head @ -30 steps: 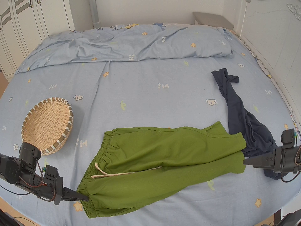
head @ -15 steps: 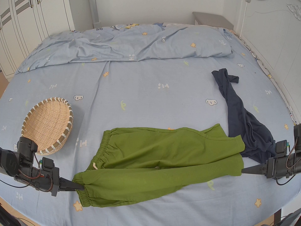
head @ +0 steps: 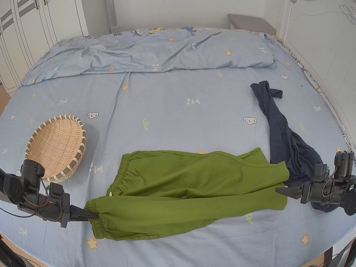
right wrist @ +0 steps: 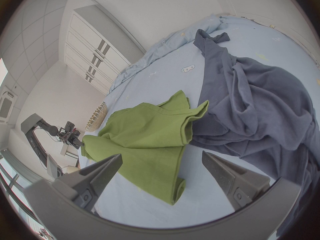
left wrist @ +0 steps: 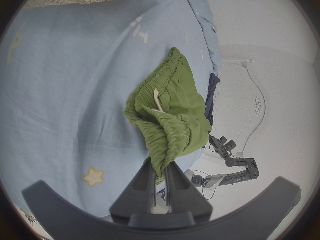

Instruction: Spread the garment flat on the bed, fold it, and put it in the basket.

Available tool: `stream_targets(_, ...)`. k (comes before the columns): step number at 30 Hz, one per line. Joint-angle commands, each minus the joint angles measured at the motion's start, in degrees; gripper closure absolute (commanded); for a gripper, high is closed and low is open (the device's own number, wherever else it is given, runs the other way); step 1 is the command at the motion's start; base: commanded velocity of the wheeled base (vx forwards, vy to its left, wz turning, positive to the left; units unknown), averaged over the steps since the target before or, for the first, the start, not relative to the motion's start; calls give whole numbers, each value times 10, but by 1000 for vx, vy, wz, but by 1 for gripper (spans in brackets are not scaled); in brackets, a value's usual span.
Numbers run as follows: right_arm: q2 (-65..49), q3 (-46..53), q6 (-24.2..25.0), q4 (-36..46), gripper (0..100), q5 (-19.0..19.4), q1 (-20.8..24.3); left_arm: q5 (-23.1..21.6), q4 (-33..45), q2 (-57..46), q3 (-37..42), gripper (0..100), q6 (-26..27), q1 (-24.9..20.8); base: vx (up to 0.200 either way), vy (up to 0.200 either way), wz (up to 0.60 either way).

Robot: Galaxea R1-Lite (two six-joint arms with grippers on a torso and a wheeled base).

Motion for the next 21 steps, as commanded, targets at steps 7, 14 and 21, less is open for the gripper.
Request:
stream_targets(7,122,106,-15,-151,0,32,-1,0,-2,35,-34,100,-1,11,0,0,0)
stream_targets(14,94,128,-10,-168,0,68,-6,0,-2,37,-35,100,-1,11,0,0,0)
stream_targets(21,80,136,-10,-180,0,86,0,0,-2,36,-34,100,-1,11,0,0,0)
